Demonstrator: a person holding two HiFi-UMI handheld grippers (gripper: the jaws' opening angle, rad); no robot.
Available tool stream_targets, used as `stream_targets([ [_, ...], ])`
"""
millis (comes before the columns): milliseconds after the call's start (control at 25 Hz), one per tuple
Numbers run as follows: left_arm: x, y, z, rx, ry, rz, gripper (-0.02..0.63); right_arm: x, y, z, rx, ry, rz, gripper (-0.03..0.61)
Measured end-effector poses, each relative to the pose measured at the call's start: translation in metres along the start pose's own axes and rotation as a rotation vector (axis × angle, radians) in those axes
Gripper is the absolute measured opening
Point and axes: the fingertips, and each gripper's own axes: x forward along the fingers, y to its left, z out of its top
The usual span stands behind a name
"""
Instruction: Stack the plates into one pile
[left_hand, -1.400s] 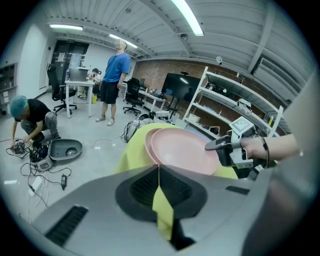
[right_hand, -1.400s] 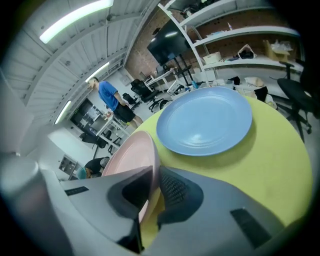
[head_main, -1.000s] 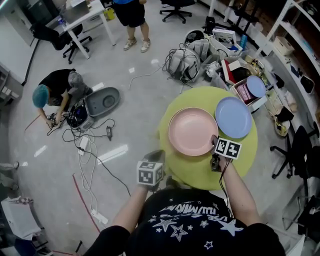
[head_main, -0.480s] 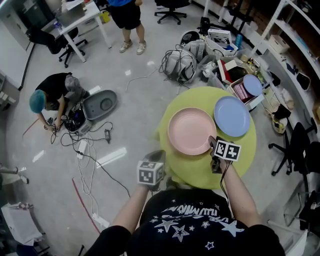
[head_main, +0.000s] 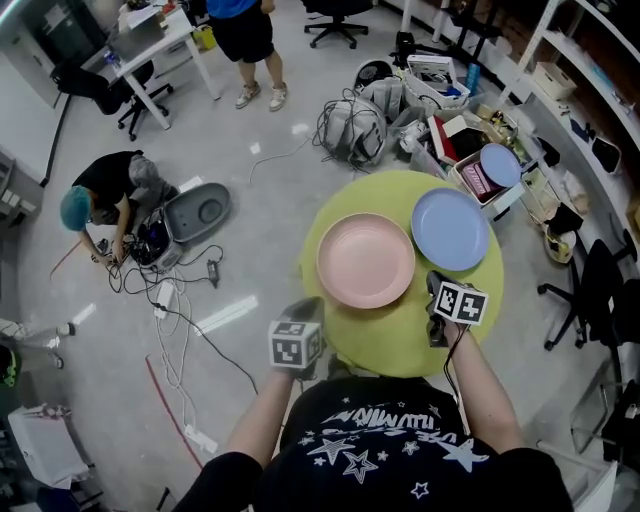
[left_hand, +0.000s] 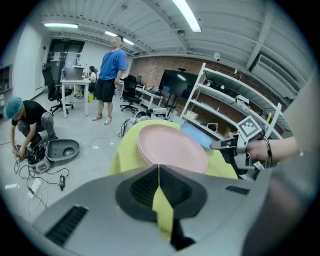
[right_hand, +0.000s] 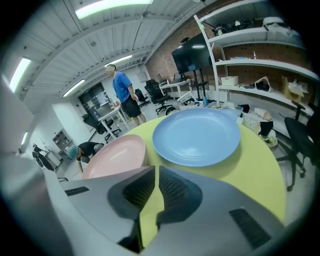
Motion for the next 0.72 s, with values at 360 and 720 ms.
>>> stream_targets([
  [360,0.012,-0.048,0.013,0.000,-0.047,0.058,0.018,-0.014,-0.080,0.015,0.046,0.006,-0.033,0.018],
  [720,0.021,-0.083,0.006,0.009,-0.036,0.130,0.020,-0.017,-0.143,0.028,0.130,-0.024,-0.002,0.018],
])
